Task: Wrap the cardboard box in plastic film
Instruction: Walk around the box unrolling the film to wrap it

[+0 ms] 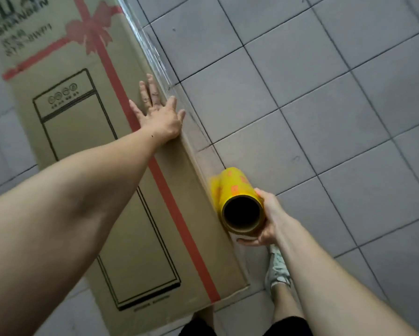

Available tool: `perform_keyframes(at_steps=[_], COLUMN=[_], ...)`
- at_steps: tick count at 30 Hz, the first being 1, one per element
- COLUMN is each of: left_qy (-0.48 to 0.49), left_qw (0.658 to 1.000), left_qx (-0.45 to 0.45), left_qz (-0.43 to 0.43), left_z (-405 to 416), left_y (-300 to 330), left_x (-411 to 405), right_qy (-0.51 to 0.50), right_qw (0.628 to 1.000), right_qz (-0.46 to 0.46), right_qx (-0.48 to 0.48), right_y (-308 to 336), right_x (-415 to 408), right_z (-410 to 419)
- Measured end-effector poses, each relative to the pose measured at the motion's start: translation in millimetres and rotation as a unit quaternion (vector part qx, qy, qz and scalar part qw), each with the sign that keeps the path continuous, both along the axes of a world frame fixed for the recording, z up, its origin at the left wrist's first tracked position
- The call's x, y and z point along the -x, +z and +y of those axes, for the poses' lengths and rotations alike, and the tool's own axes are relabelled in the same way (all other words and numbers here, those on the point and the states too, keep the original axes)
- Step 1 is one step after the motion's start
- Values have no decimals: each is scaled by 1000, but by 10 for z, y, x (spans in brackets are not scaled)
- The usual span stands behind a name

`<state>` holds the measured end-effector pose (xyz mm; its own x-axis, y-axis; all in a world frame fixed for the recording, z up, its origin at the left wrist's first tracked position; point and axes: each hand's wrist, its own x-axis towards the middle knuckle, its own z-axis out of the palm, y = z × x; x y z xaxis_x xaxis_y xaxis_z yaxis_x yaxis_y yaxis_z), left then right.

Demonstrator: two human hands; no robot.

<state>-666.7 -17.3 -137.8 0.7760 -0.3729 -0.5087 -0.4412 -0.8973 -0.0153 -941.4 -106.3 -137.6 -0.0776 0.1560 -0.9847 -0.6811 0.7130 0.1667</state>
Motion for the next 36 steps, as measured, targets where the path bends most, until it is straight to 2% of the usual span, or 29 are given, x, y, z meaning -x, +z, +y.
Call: perform_keyframes(at_steps=[2, 3, 5, 6, 8, 11, 13, 14, 17, 20, 23, 27, 30, 32, 34, 36], left_qy=[-131, -192, -266, -283, -292, -298, -309, -307, -304, -296, -297, -310, -348, -394, -432, -435], left_qw=[991, 981, 964, 959, 956, 952, 946, 947, 947, 948, 946, 939, 922, 901, 886, 878], left_qx=[-26, -28, -17, -8, -2, -48, -65, -65, -70, -70, -79, -107, -138, -164, -170, -182], left_qz=[-5, 6, 15, 4, -28, -54, -65, -69, -76, -98, -105, -105, -96, -70, -12, 78], left_z=[22, 26, 56, 72, 93, 67, 30, 16, 17, 7, 5, 13, 11, -39, -121, -134], left_y=[12, -6, -76, -106, -170, -178, -167, -164, -170, -194, -206, -207, -193, -141, -94, -107], left_x=[93, 193, 429, 540, 660, 650, 640, 624, 639, 653, 675, 665, 678, 741, 892, 1144], right_qy=[120, 189, 326, 396, 498, 576, 564, 532, 350, 129, -45, -172, -109, 54, 263, 353], right_qw=[984, 961, 901, 867, 819, 778, 800, 826, 926, 989, 999, 985, 994, 993, 942, 907], right_qz=[-24, -45, -103, -125, -166, -208, -186, -174, -130, -63, -10, 2, -19, -38, -72, -110], right_qx=[128, 197, 266, 275, 233, 136, 85, 66, 46, 47, 3, -10, 10, 95, 198, 202], right_y=[23, 24, 11, -20, -77, -174, -126, -39, 62, 9, -30, -18, 40, 192, 309, 289], right_x=[-146, -226, -430, -550, -806, -977, -854, -772, -270, 358, 961, 1397, 1189, 904, 624, 374], right_z=[-63, -111, -188, -205, -174, -44, -10, -14, -81, -62, 103, 371, 296, 161, 60, 13])
